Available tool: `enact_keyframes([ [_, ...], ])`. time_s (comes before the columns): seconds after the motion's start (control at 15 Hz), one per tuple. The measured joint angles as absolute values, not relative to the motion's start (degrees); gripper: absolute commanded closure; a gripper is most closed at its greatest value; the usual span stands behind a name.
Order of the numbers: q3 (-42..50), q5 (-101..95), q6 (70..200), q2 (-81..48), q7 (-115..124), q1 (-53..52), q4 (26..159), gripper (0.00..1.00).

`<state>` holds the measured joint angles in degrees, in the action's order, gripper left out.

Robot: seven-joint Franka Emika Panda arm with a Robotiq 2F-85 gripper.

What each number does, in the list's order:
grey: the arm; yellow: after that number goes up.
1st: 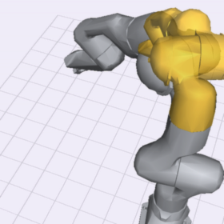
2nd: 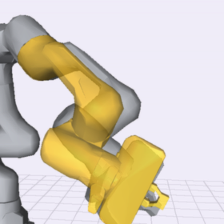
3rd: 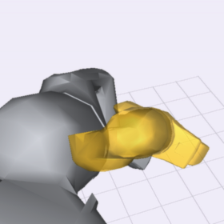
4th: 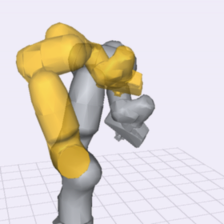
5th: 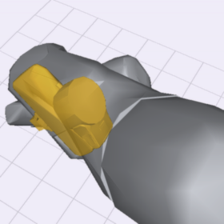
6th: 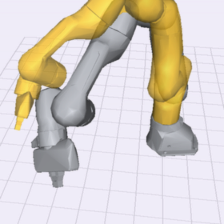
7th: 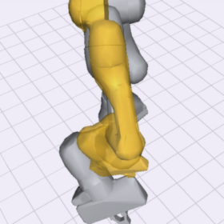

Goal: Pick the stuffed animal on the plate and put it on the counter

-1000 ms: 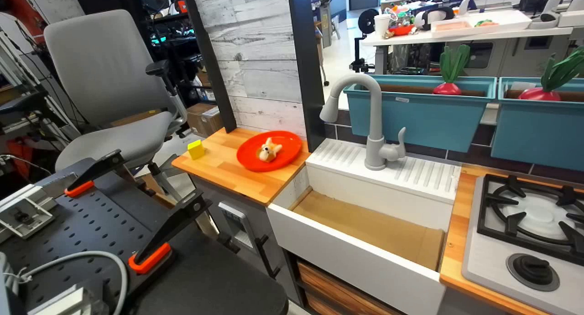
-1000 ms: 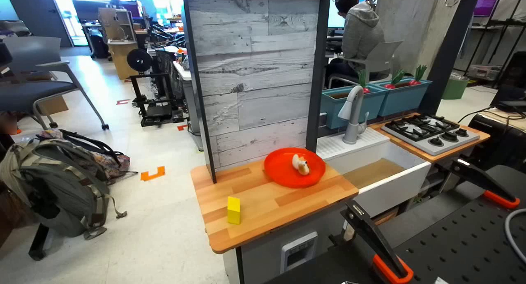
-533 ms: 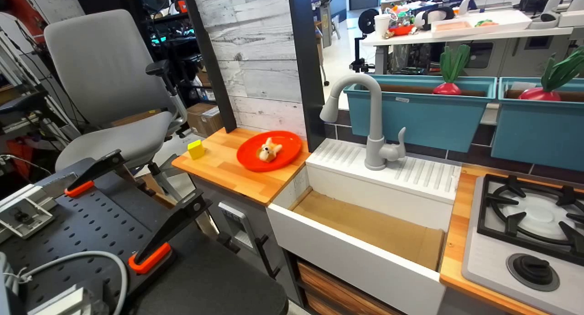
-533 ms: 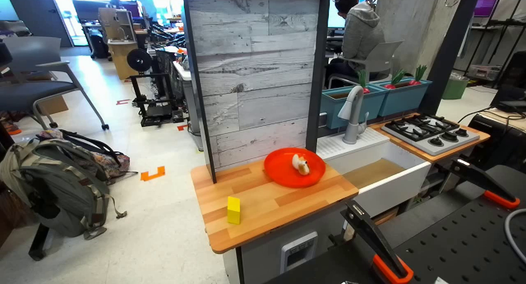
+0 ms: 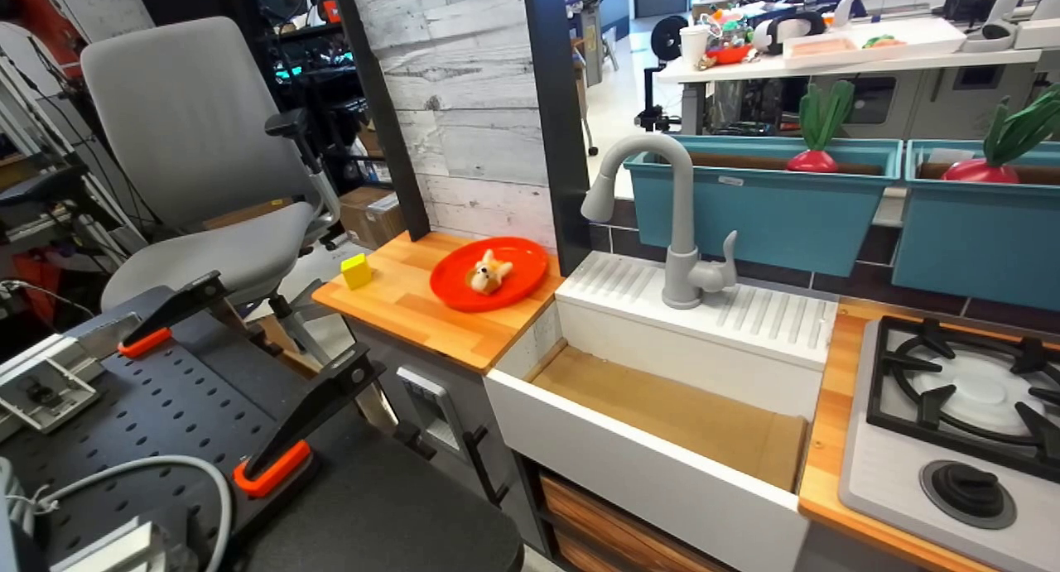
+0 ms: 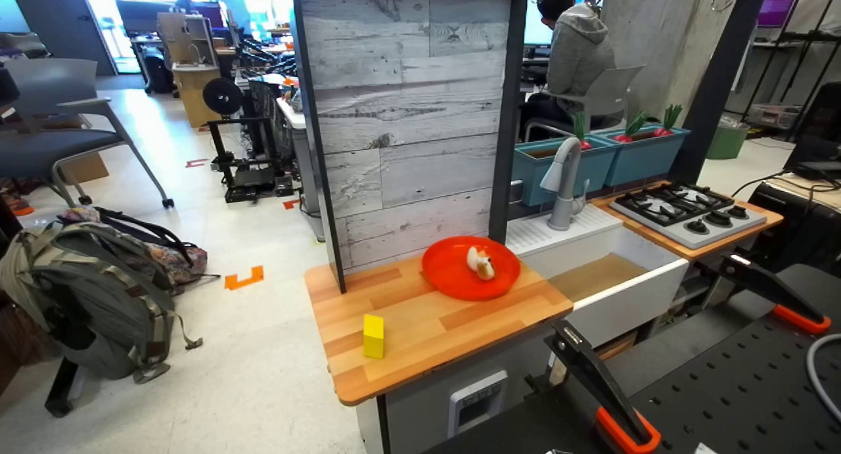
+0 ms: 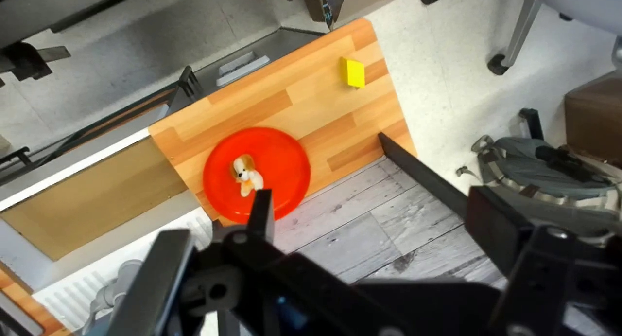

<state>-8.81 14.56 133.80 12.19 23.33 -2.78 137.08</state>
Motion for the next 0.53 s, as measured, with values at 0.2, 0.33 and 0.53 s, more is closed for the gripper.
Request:
enact_keyframes([
  [0.2, -6.6, 14.53, 138.06, 5.21, 22.46, -1.54, 134.98, 0.0],
  [0.33, -5.22, 13.96, 140.87, -0.32, 22.43, -1.21, 133.05, 0.0],
  [0.53, -3.22, 10.62, 144.0, -9.61, 23.27, -1.17, 129.59, 0.0],
])
